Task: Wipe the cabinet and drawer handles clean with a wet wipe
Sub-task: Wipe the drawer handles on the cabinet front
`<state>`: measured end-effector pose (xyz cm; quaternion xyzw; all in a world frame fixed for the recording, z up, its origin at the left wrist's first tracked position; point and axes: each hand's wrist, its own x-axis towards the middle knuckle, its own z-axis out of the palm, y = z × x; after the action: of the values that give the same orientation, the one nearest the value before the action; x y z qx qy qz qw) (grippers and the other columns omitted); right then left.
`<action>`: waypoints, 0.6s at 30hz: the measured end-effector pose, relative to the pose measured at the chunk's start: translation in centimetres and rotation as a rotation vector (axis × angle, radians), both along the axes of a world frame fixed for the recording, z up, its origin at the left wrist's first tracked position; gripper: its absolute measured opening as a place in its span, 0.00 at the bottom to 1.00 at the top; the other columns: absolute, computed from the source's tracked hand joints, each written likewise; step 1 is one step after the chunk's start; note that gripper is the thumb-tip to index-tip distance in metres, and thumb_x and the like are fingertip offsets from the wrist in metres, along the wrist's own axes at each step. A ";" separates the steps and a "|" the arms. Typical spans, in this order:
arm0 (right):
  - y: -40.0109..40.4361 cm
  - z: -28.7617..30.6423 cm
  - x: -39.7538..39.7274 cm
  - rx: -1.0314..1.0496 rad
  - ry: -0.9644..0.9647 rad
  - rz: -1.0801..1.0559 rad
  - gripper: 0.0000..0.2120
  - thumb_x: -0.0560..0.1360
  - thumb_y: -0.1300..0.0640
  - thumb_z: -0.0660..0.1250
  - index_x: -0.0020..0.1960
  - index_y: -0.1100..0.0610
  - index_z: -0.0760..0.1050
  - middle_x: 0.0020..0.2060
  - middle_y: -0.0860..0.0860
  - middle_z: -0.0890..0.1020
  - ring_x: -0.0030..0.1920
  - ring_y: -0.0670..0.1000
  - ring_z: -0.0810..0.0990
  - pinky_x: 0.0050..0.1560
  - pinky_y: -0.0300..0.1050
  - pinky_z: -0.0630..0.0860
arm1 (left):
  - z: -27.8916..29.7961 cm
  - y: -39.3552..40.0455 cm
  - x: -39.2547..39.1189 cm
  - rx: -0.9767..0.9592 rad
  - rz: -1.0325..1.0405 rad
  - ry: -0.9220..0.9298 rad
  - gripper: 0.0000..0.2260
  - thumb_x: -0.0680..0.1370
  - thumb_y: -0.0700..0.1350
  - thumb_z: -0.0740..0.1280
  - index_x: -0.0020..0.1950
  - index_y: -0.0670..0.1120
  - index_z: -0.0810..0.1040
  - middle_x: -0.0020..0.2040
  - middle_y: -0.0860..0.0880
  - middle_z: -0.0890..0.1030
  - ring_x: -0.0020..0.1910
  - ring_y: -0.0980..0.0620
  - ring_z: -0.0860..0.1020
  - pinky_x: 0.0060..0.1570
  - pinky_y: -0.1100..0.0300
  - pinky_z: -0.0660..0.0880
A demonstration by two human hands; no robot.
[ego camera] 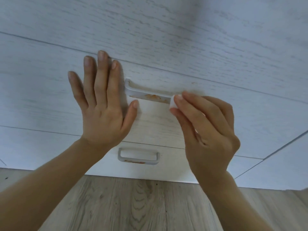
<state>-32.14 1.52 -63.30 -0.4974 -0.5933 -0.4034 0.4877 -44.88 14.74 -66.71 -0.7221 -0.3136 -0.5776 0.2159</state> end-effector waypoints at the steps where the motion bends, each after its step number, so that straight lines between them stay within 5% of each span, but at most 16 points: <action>1: 0.1 0.1 0.6 0.005 -0.055 -0.016 0.06 0.72 0.64 0.73 0.49 0.62 0.82 0.46 0.53 0.83 0.46 0.53 0.79 0.48 0.43 0.78 | 0.0 -0.1 0.3 0.000 0.010 -0.004 0.29 0.77 0.51 0.56 0.72 0.35 0.55 0.69 0.29 0.61 0.68 0.31 0.53 0.72 0.49 0.37; 7: 0.8 0.4 1.6 -0.022 -0.237 0.036 0.05 0.73 0.66 0.71 0.49 0.65 0.82 0.46 0.56 0.84 0.47 0.52 0.79 0.47 0.45 0.78 | -0.4 0.8 0.6 0.041 0.103 -0.004 0.30 0.77 0.52 0.54 0.72 0.34 0.56 0.69 0.30 0.62 0.70 0.32 0.54 0.72 0.47 0.38; 12: 0.7 0.4 1.8 0.004 -0.196 0.039 0.05 0.72 0.67 0.72 0.48 0.65 0.82 0.45 0.55 0.84 0.45 0.52 0.79 0.50 0.39 0.77 | -0.4 0.7 0.6 0.005 0.093 -0.046 0.30 0.77 0.54 0.53 0.73 0.37 0.55 0.71 0.37 0.55 0.75 0.52 0.38 0.72 0.47 0.38; 18: 0.7 1.5 2.2 -0.024 -0.239 0.123 0.06 0.72 0.64 0.72 0.48 0.64 0.81 0.46 0.53 0.81 0.45 0.50 0.80 0.51 0.35 0.76 | -0.8 1.1 1.2 0.089 0.163 -0.071 0.29 0.78 0.54 0.51 0.72 0.35 0.59 0.69 0.35 0.62 0.70 0.35 0.58 0.73 0.46 0.44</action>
<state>-29.96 2.26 -61.79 -0.4143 -0.6814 -0.4221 0.4311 -43.64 15.84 -67.46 -0.6628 -0.3528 -0.5968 0.2829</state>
